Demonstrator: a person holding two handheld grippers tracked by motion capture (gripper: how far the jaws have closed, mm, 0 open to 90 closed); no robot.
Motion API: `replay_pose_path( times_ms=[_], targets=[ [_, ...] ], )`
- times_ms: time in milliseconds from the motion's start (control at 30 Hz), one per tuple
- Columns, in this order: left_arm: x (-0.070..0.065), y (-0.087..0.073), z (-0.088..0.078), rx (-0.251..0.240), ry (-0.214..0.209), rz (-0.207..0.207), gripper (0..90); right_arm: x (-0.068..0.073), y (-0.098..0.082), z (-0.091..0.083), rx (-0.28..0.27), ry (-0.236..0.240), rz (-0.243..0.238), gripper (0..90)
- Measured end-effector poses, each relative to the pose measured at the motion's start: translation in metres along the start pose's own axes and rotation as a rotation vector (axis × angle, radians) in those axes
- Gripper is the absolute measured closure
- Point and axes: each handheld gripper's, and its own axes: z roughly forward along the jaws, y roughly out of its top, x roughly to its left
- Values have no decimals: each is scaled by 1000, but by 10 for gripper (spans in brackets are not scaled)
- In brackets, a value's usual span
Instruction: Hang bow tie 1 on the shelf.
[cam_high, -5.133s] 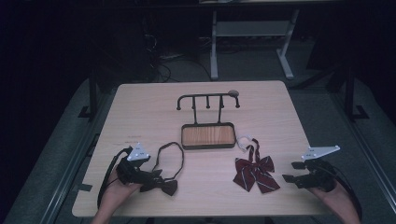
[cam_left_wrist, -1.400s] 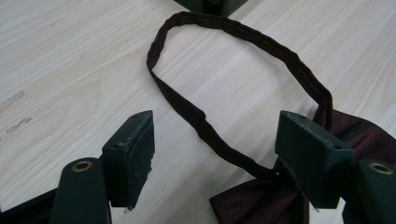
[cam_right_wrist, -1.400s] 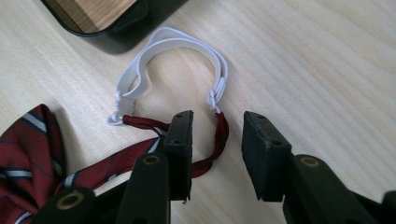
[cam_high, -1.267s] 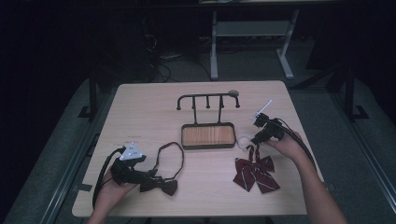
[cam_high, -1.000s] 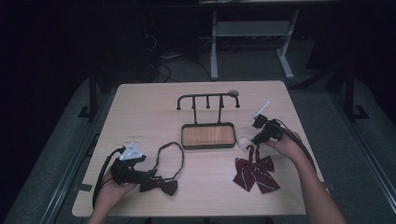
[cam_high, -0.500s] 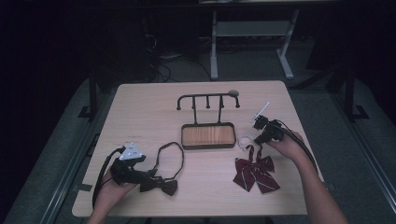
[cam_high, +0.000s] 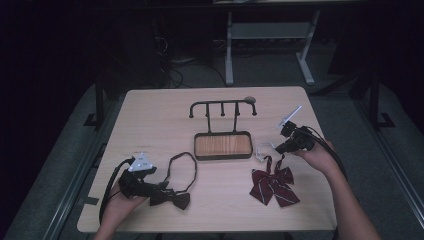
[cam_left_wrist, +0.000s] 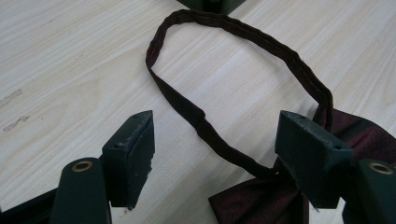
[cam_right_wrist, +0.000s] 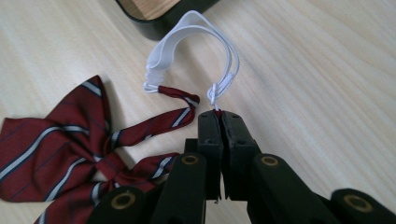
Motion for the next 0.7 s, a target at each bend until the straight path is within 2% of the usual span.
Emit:
replay_pose_path(
  times_ms=[133, 367, 700],
  targets=[
    [0, 0, 0, 2, 2, 1, 291, 2, 0, -6, 1, 2, -12, 870],
    [0, 0, 0, 2, 0, -2, 290, 12, 5, -25, -36, 25, -60, 870],
    [0, 0, 1, 3, 0, -1, 291, 19, 10, -38, -52, 41, -89, 871]
  ],
)
